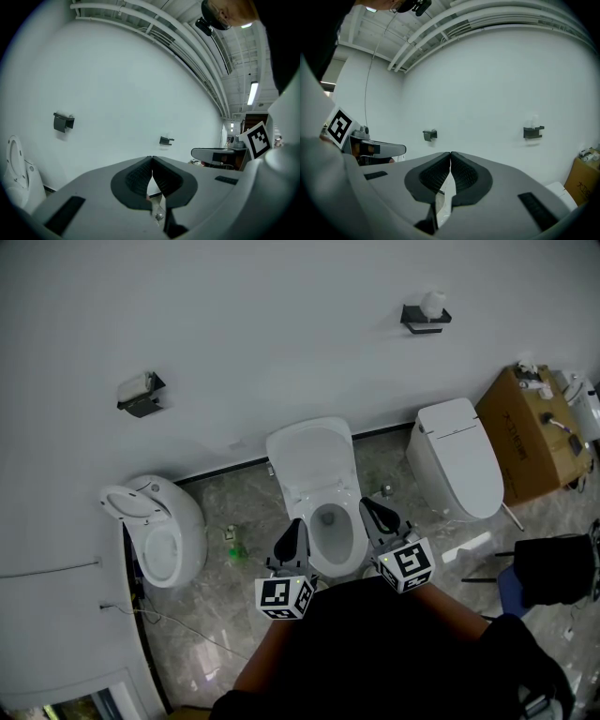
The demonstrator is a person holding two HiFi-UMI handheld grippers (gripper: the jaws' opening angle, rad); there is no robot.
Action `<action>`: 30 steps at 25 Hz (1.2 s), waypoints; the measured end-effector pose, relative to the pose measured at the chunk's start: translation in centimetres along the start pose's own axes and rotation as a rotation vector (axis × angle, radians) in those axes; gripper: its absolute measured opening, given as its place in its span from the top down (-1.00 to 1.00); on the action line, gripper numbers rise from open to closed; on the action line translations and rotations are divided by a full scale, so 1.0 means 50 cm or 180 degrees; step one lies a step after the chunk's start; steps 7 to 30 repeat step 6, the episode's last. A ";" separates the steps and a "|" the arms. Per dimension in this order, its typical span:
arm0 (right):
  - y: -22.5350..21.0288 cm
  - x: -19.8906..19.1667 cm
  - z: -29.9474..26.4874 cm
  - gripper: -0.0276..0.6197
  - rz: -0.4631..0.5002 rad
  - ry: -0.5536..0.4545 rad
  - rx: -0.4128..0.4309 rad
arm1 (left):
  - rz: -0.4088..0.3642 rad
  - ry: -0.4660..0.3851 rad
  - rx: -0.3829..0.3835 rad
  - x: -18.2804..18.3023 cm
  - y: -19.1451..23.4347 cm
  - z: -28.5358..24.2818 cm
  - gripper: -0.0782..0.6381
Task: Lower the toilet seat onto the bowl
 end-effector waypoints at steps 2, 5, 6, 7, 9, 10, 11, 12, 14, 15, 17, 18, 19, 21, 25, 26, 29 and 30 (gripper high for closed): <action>-0.001 0.000 0.000 0.80 0.0004 0.0007 0.0009 | 0.0006 0.0003 0.0007 0.001 -0.001 -0.002 0.74; -0.003 -0.002 0.000 0.81 0.0030 0.0035 0.0050 | 0.0019 -0.0014 0.0017 0.005 -0.007 -0.004 0.73; -0.003 -0.005 0.000 0.81 0.0040 0.0048 0.0068 | 0.0023 -0.0023 0.0019 0.006 -0.010 -0.004 0.73; -0.003 -0.005 0.000 0.81 0.0040 0.0048 0.0068 | 0.0023 -0.0023 0.0019 0.006 -0.010 -0.004 0.73; -0.003 -0.005 0.000 0.81 0.0040 0.0048 0.0068 | 0.0023 -0.0023 0.0019 0.006 -0.010 -0.004 0.73; -0.003 -0.005 0.000 0.81 0.0040 0.0048 0.0068 | 0.0023 -0.0023 0.0019 0.006 -0.010 -0.004 0.73; -0.003 -0.005 0.000 0.81 0.0040 0.0048 0.0068 | 0.0023 -0.0023 0.0019 0.006 -0.010 -0.004 0.73; -0.003 -0.005 0.000 0.81 0.0040 0.0048 0.0068 | 0.0023 -0.0023 0.0019 0.006 -0.010 -0.004 0.73; -0.003 -0.005 0.000 0.81 0.0040 0.0048 0.0068 | 0.0023 -0.0023 0.0019 0.006 -0.010 -0.004 0.73; -0.003 -0.005 0.000 0.81 0.0040 0.0048 0.0068 | 0.0023 -0.0023 0.0019 0.006 -0.010 -0.004 0.73; -0.003 -0.005 0.000 0.81 0.0040 0.0048 0.0068 | 0.0023 -0.0023 0.0019 0.006 -0.010 -0.004 0.73; -0.003 -0.005 0.000 0.81 0.0040 0.0048 0.0068 | 0.0023 -0.0023 0.0019 0.006 -0.010 -0.004 0.73; -0.003 -0.005 0.000 0.81 0.0040 0.0048 0.0068 | 0.0023 -0.0023 0.0019 0.006 -0.010 -0.004 0.73; -0.003 -0.005 0.000 0.81 0.0040 0.0048 0.0068 | 0.0023 -0.0023 0.0019 0.006 -0.010 -0.004 0.73; -0.003 -0.005 0.000 0.81 0.0040 0.0048 0.0068 | 0.0023 -0.0023 0.0019 0.006 -0.010 -0.004 0.73; -0.003 -0.005 0.000 0.81 0.0040 0.0048 0.0068 | 0.0023 -0.0023 0.0019 0.006 -0.010 -0.004 0.73; -0.003 -0.005 0.000 0.81 0.0040 0.0048 0.0068 | 0.0023 -0.0023 0.0019 0.006 -0.010 -0.004 0.73; -0.003 -0.005 0.000 0.81 0.0040 0.0048 0.0068 | 0.0023 -0.0023 0.0019 0.006 -0.010 -0.004 0.73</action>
Point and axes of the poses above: the fingertips, and each gripper's own axes: z backward along the fingers, y to its left, x out of its top, the point moved 1 cm from there along z, backward along the fingers, and after that the axes turned 12 degrees about -y, right-handed, at the moved point
